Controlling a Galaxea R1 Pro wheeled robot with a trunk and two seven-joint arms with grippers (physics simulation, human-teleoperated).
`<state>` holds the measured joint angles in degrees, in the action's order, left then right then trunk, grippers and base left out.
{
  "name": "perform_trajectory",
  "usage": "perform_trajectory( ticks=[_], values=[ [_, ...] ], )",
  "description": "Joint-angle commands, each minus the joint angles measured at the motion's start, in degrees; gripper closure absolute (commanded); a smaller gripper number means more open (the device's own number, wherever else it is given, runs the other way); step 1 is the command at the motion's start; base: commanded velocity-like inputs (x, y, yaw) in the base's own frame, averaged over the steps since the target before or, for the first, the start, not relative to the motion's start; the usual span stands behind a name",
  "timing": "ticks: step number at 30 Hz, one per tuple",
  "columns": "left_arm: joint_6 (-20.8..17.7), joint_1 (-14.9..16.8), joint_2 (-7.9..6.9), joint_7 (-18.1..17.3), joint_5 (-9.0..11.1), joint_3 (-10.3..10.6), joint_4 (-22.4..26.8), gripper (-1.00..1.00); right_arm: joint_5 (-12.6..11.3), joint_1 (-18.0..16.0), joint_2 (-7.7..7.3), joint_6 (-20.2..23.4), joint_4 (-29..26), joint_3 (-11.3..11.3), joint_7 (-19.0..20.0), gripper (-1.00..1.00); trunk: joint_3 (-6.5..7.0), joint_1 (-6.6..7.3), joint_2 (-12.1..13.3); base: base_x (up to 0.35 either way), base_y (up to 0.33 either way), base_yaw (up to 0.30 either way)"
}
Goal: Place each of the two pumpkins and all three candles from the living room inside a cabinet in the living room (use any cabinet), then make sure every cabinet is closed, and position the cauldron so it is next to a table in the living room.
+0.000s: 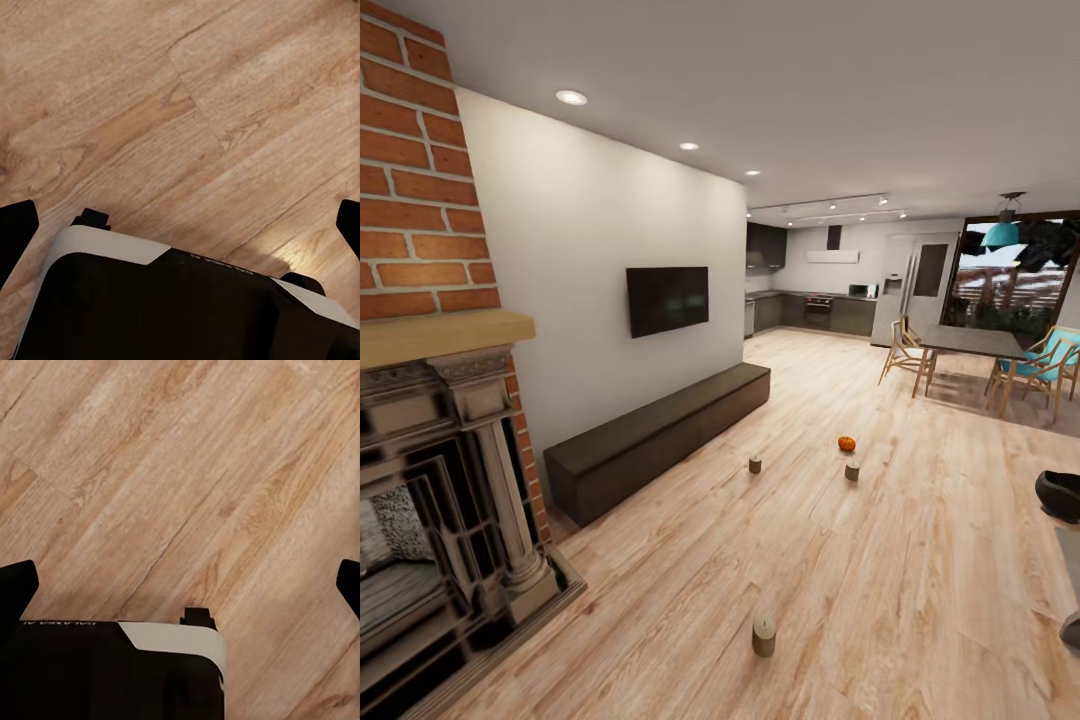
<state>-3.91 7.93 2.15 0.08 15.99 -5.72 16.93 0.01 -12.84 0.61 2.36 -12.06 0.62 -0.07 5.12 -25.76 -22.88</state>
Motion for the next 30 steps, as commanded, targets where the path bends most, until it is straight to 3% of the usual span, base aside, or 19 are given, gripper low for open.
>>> perform_trajectory(
  ticks=[1, 30],
  values=[
    [-0.4, 0.0, 0.05, 0.0, 0.3, -0.3, 0.1, -1.00, 0.0, 0.0, 0.00, 0.2, -0.1, 0.0, 0.1, -1.00, -0.01, -0.02, 0.0, 0.000, 0.000, -0.035],
    [-0.5, 0.0, 0.05, 0.1, 0.3, -0.4, 0.2, -1.00, 0.0, 0.0, 0.00, 0.2, -0.1, -0.2, 0.3, -1.00, 1.40, -0.02, 0.0, 0.000, 0.000, -0.147]
  ],
)
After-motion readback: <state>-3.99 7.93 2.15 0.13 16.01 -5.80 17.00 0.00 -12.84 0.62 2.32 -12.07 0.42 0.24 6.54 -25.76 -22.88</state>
